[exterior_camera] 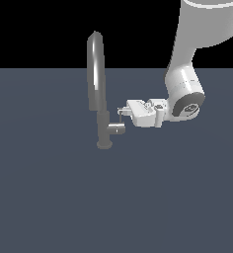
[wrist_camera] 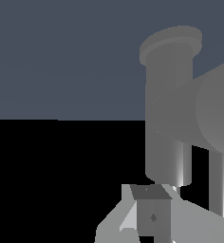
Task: Turn on the faucet by rotating a designated handle.
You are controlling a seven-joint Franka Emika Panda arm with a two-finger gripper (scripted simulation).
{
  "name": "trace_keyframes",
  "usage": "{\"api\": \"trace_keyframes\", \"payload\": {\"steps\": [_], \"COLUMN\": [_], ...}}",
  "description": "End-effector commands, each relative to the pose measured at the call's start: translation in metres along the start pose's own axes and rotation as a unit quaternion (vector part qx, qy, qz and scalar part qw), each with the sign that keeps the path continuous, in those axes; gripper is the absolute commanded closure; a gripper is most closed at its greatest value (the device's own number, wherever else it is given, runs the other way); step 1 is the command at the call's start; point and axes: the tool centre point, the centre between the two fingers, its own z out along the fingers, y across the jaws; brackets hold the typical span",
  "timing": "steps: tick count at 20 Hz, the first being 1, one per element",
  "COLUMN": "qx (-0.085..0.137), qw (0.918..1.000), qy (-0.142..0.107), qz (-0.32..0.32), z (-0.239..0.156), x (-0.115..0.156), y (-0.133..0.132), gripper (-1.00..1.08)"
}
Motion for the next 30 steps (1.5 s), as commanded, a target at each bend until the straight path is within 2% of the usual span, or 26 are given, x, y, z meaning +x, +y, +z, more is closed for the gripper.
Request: {"api": "trace_keyframes", "payload": {"steps": [1,14,16,28,30], "qx": [0.0,0.0,0.002,0.0,0.002], "qw": [1.0,1.0,1.0,1.0,1.0], "qy": [0.0,0.0,0.001,0.0,0.002], "qz": [0.0,0.0,0.0,0.0,-0.006], "z": [0.0,0.0,0.0,0.0,0.0], "x": [0.0,-0.011,-0.009,-0.009,-0.013], "y": [0.0,0.026,0.023,0.06,0.053], "gripper": [1.08,1.08,1.08,1.08,1.08]}}
